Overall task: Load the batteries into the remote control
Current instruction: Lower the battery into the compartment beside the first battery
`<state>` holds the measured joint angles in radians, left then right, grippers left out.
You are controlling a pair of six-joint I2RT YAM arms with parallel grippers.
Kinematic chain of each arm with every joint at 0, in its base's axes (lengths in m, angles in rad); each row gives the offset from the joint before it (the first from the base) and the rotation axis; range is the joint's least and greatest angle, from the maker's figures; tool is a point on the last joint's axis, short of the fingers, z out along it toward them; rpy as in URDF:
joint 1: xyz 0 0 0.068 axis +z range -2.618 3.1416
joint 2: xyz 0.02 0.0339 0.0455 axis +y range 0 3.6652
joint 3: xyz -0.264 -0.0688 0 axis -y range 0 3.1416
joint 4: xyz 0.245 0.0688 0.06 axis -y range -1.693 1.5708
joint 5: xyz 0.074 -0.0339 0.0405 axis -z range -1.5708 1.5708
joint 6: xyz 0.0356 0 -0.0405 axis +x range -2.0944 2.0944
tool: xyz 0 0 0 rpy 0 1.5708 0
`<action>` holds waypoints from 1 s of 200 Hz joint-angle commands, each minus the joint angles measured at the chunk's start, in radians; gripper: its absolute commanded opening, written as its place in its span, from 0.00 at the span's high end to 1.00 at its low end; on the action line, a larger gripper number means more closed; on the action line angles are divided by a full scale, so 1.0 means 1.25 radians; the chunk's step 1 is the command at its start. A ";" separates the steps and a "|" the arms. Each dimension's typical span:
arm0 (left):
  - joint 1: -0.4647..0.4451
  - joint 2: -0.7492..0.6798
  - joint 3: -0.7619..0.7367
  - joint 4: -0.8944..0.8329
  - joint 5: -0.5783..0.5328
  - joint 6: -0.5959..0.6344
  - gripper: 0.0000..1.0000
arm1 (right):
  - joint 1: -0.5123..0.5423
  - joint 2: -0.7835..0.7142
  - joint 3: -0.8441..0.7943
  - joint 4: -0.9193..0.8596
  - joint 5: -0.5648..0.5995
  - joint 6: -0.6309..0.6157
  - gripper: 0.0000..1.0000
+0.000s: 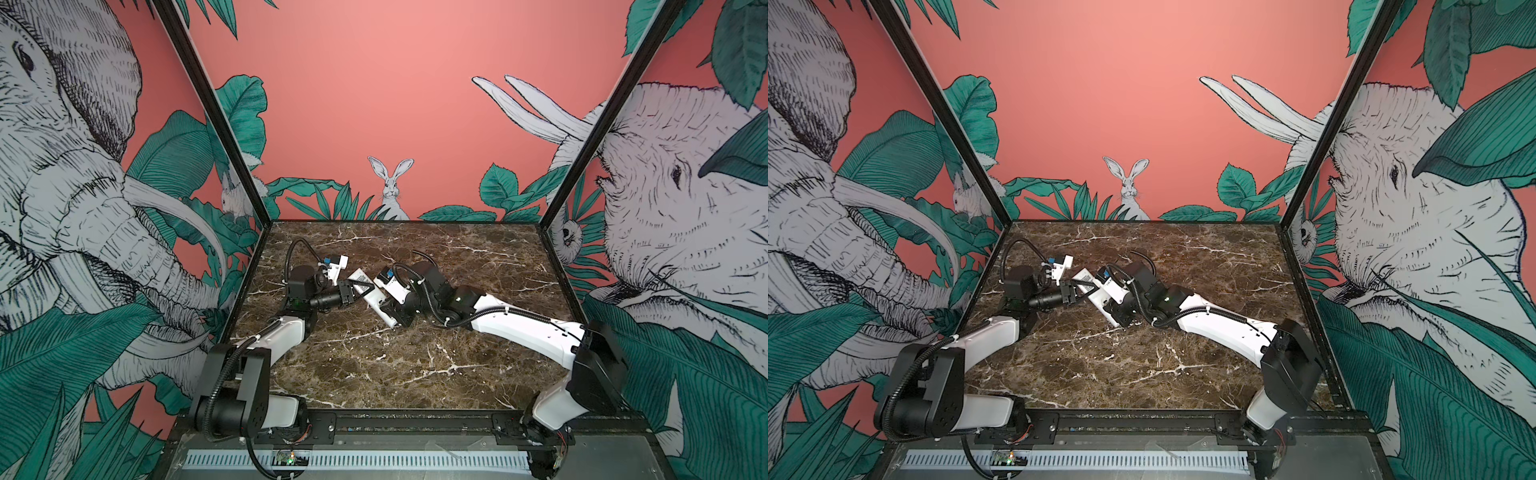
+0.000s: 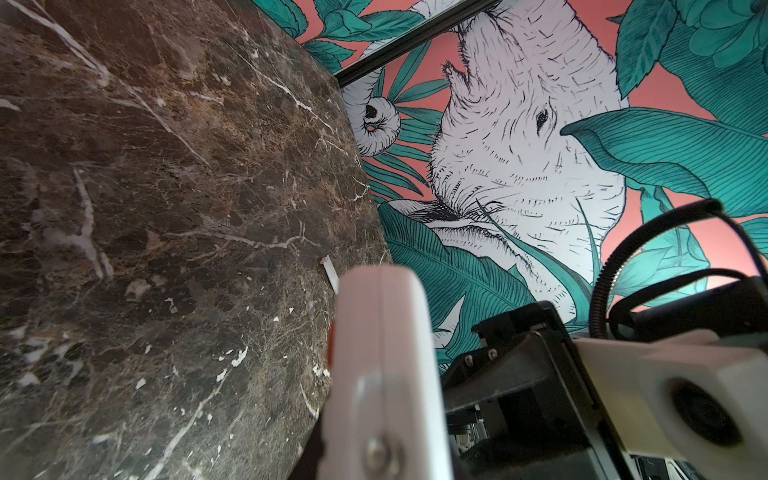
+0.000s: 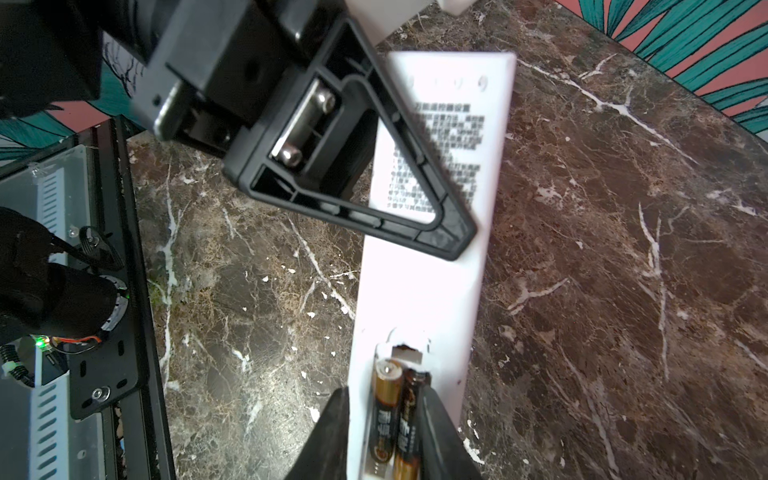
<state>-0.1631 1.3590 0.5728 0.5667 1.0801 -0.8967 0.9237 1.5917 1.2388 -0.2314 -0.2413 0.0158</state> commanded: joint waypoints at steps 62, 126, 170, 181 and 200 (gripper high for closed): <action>0.003 -0.016 0.016 0.005 0.008 0.009 1.00 | 0.006 0.057 0.053 -0.026 0.015 -0.002 0.78; 0.004 -0.018 0.015 0.003 0.006 0.009 1.00 | 0.005 0.050 0.045 -0.019 0.027 -0.001 0.85; 0.005 -0.022 0.013 0.002 0.006 0.008 1.00 | 0.005 0.050 0.030 -0.008 0.023 -0.003 0.88; 0.006 -0.022 0.014 0.005 0.007 0.004 1.00 | 0.006 0.045 0.013 0.006 0.023 -0.005 0.88; 0.008 -0.022 0.014 0.019 0.011 -0.005 1.00 | 0.007 0.036 -0.027 0.041 0.028 -0.001 0.92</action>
<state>-0.1600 1.3590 0.5728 0.5480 1.0599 -0.8883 0.9276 1.6470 1.2613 -0.2199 -0.2195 0.0170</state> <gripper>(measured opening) 0.216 0.099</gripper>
